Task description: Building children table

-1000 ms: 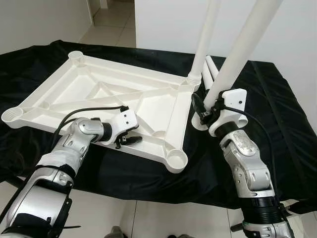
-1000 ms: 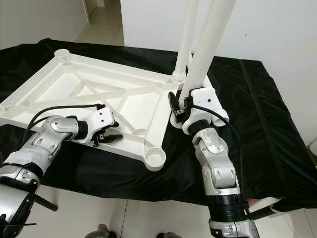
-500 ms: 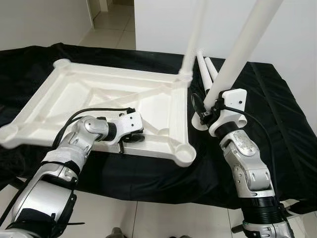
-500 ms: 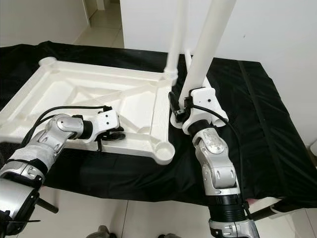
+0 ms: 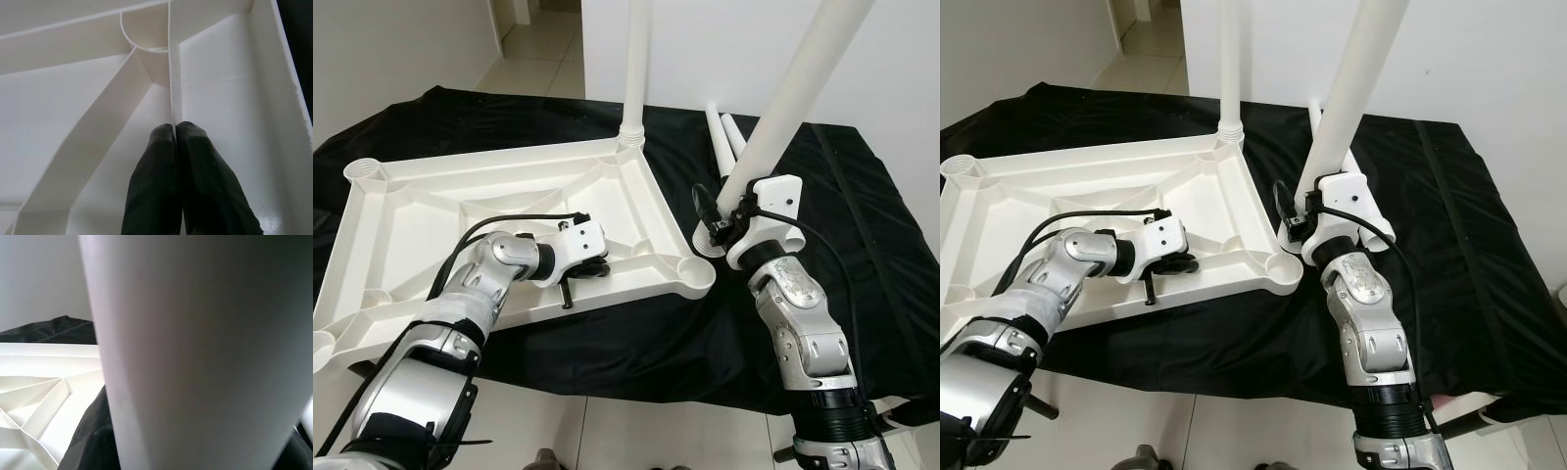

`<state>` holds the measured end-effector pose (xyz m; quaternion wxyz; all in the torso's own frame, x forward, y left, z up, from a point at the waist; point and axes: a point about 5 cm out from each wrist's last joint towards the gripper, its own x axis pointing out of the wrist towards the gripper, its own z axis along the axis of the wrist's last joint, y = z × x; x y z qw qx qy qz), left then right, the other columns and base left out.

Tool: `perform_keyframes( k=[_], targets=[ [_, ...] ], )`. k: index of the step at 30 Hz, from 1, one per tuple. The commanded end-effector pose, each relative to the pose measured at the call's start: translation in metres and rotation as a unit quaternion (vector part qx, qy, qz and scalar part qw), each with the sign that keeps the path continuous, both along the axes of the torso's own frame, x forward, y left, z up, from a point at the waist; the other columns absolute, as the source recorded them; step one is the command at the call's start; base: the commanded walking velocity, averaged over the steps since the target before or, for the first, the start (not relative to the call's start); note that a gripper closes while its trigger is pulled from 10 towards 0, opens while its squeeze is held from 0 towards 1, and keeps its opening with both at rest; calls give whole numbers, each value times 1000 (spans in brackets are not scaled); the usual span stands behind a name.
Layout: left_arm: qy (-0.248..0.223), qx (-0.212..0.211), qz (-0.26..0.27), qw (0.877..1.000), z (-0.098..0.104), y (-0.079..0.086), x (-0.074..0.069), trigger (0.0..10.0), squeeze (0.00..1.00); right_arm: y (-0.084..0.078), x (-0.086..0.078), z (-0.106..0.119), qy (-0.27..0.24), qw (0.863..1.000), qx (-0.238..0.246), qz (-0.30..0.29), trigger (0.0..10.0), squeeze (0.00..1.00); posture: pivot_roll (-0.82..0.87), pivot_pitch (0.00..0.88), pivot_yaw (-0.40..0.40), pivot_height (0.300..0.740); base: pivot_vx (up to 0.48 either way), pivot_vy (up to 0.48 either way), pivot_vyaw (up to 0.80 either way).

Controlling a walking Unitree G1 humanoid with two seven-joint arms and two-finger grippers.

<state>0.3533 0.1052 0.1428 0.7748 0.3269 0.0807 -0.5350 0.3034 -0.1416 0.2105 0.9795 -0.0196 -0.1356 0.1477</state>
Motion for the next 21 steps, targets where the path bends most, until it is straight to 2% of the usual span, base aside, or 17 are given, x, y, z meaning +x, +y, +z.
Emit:
perform_keyframes(
  k=[1, 2, 5, 6, 13, 14, 15, 21],
  targets=[
    [-30, -31, 67, 997, -10, -2, 1, 10000, 0, -2, 1, 6, -10, 1000, 3, -5, 10000, 0, 56, 73, -18, 740, 0, 0, 0],
    [-27, -51, 60, 996, -8, -9, -1, 10000, 0, -2, 3, 6, -10, 1000, 4, -5, 10000, 0, 57, 76, -19, 740, 0, 0, 0],
    [-24, -61, 57, 996, -8, -11, -2, 10000, 0, -1, 3, 6, -10, 1000, 5, -5, 10000, 0, 57, 76, -19, 740, 0, 0, 0],
    [-19, -73, 55, 996, -7, -13, -4, 10000, 1000, 0, 4, 6, -10, 1000, 6, -4, 10000, 0, 60, 81, -19, 740, 0, 0, 0],
    [-39, -102, 53, 993, 2, -14, -9, 10000, 1000, 2, 6, 6, -8, 1000, 11, -9, 10000, 0, 76, 85, -17, 740, 0, 0, 0],
    [-44, -114, 57, 991, 6, -11, -10, 10000, 749, 1, 6, 6, -7, 1000, 13, -12, 10000, 0, 79, 86, -17, 740, 0, 0, 0],
    [-50, -128, 63, 988, 11, -7, -12, 10000, 0, 1, 7, 5, -4, 1000, 15, -17, 10000, 0, 83, 85, -17, 740, 0, 0, 0],
    [-54, -170, 83, 980, 25, -1, -16, 10000, 0, -1, 10, 1, 5, 999, 15, -33, 10000, 0, 91, 79, -14, 740, 0, 0, 0]
  ],
)
